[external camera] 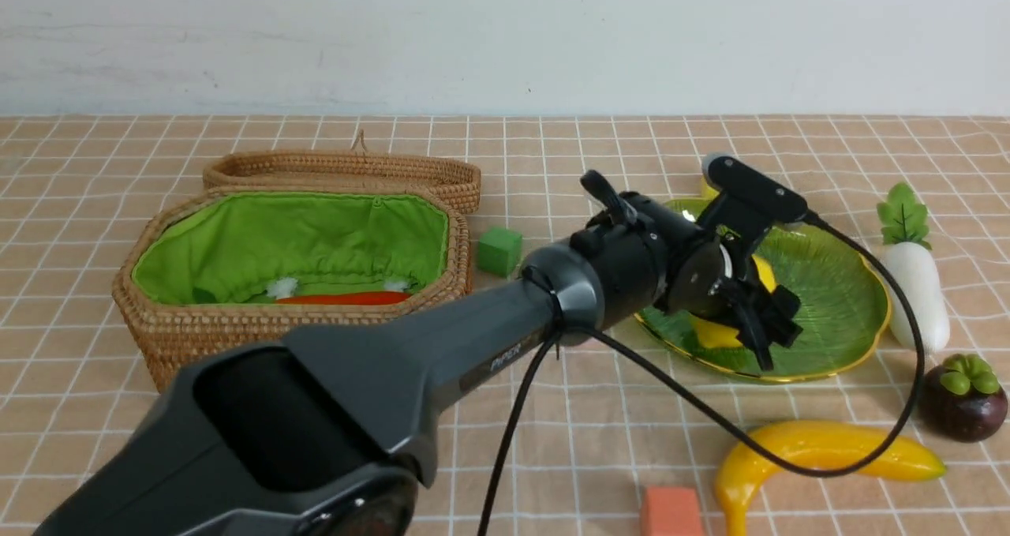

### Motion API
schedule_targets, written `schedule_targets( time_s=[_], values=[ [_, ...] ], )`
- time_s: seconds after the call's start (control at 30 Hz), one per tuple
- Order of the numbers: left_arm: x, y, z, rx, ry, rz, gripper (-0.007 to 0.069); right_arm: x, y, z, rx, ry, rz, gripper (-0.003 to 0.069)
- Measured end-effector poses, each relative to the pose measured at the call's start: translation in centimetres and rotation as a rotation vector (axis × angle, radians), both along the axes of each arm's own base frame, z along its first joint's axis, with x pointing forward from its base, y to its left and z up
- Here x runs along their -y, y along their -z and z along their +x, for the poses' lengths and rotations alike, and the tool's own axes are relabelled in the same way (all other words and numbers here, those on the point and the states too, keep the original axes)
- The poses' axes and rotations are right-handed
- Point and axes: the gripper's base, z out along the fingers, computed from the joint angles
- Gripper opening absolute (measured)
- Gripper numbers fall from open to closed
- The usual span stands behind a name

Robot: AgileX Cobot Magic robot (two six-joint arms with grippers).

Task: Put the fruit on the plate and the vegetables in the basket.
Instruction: Grab a lemon with your left arm and place it on the plate on the right, then use the right arm to grab a banana and put it into the right plate

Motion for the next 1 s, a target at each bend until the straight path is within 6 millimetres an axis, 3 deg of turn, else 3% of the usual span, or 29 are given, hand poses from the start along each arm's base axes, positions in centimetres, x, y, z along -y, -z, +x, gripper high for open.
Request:
schedule_targets(
  time_s=[0.13,0.2,0.33,0.4,0.53,0.63,0.7,0.77,0.83,1.0],
  values=[
    [-0.2,-1.0,-0.1,-0.003,-0.003,0.005,0.0670,0.0,0.0,0.0,-0.002,-0.001,0.001,0.0201],
    [-0.7,-2.8,-0.6,-0.035,-0.025,0.006,0.0668,0.0,0.0,0.0,-0.004,-0.001,0.001,0.0204],
    [-2.7,-8.0,-2.5,-0.135,-0.067,0.057,0.0640,-0.1,0.2,0.4,-0.030,-0.001,-0.004,0.0206],
    [-4.3,-11.7,-3.9,-0.162,-0.076,0.083,0.0599,-0.2,0.4,1.2,-0.067,-0.001,-0.014,0.0206],
    [-8.3,-19.0,-7.7,-0.212,-0.093,0.131,0.0427,-0.6,1.4,4.1,-0.203,-0.004,-0.052,0.0212],
    [-11.3,-24.1,-10.6,-0.206,-0.116,0.089,0.0218,-1.1,2.6,7.1,-0.288,-0.043,-0.097,0.0215],
    [-12.9,-26.4,-12.3,-0.196,-0.132,0.041,0.0071,-1.4,3.3,8.9,-0.299,-0.075,-0.117,0.0214],
    [-14.7,-28.3,-14.0,-0.186,-0.140,0.000,-0.0007,-1.8,4.1,10.8,-0.308,-0.115,-0.142,0.0216],
    [-16.3,-29.0,-15.7,-0.198,-0.149,-0.013,-0.0013,-2.1,5.0,12.9,-0.311,-0.173,-0.188,0.0223],
    [-21.8,-27.1,-21.1,-0.284,-0.186,0.034,-0.0013,-2.8,6.7,17.1,-0.337,-0.342,-0.318,0.0268]
  ],
)
